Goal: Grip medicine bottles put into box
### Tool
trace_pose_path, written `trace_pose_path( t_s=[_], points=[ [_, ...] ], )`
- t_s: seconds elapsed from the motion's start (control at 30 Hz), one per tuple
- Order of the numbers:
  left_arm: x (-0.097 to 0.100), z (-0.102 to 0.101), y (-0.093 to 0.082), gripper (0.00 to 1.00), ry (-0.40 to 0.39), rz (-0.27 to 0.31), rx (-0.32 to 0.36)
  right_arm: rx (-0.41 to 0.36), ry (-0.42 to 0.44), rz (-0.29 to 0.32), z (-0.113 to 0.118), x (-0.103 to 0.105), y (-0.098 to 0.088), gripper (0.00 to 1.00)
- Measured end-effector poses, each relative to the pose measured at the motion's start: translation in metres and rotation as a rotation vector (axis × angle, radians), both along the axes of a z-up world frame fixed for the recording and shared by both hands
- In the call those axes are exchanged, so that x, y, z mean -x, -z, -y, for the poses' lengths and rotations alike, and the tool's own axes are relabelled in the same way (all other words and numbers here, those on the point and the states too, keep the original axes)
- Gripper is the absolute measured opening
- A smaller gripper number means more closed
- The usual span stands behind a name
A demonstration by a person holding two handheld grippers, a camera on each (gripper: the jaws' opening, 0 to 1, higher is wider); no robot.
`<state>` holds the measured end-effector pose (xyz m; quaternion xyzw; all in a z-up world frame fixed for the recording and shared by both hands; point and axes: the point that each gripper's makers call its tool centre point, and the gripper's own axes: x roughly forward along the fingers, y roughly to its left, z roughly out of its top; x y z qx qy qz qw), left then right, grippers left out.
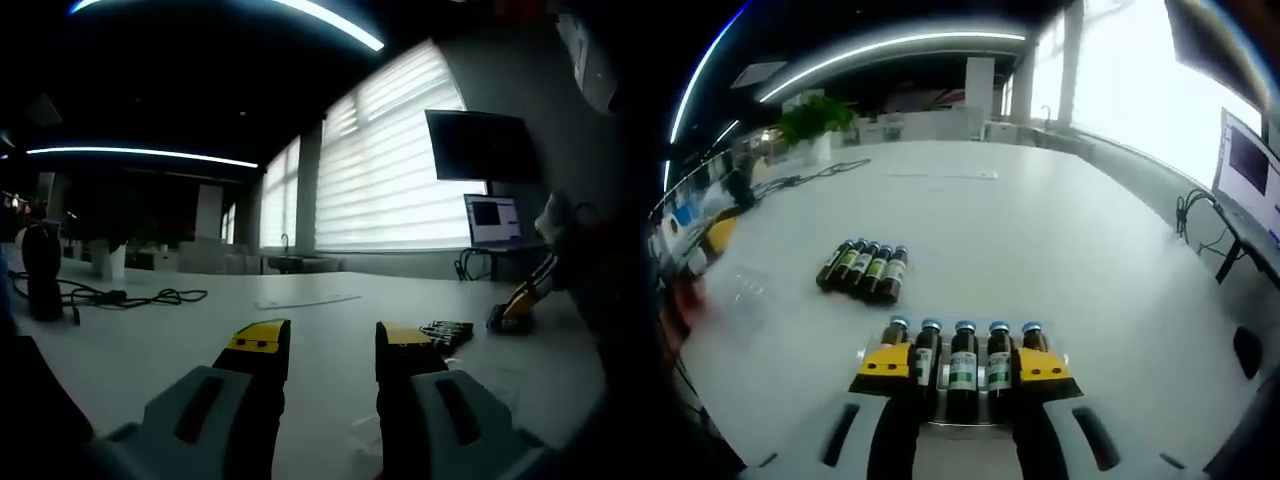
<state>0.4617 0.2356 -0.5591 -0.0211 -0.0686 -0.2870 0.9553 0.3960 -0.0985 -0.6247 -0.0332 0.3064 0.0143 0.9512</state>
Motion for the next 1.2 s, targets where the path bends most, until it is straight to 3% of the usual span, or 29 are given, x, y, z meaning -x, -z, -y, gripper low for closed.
trace_pose_path(
  t_s=[0.07,0.13,0.2,0.3,0.53,0.73,0.83,0.97,1.1,1.2],
  points=[
    [0.0,-0.001,0.0,0.27,-0.003,0.0,0.001,-0.026,-0.004,0.068,-0.004,-0.006,-0.016,0.31],
    [0.0,-0.001,0.0,0.27,-0.006,0.0,0.003,-0.063,-0.083,0.101,-0.021,-0.01,-0.032,0.33],
    [0.0,-0.002,-0.001,0.27,-0.008,0.001,0.006,-0.057,-0.246,0.176,-0.047,-0.018,-0.056,0.33],
    [0.0,-0.004,-0.002,0.27,-0.012,0.003,0.015,-0.052,-0.479,0.173,-0.087,-0.023,-0.069,0.41],
    [-0.001,-0.012,-0.006,0.27,-0.05,0.017,0.033,-0.116,-0.848,0.13,-0.178,-0.024,-0.082,0.45],
    [-0.003,-0.016,-0.005,0.27,-0.068,0.02,0.027,-0.099,-1.07,0.072,-0.231,-0.016,-0.073,0.49],
    [-0.004,-0.019,-0.007,0.27,-0.081,0.025,0.032,-0.052,-1.157,0.055,-0.255,-0.015,-0.059,0.48],
    [-0.006,-0.024,-0.008,0.27,-0.097,0.027,0.047,-0.017,-1.269,-0.02,-0.281,-0.004,-0.039,0.5],
    [-0.004,-0.021,-0.01,0.27,-0.086,0.028,0.057,0.002,-1.327,-0.056,-0.301,0.0,-0.026,0.54],
    [-0.004,-0.02,-0.01,0.27,-0.082,0.03,0.057,0.08,-1.381,-0.062,-0.312,-0.001,-0.014,0.54]
  ],
)
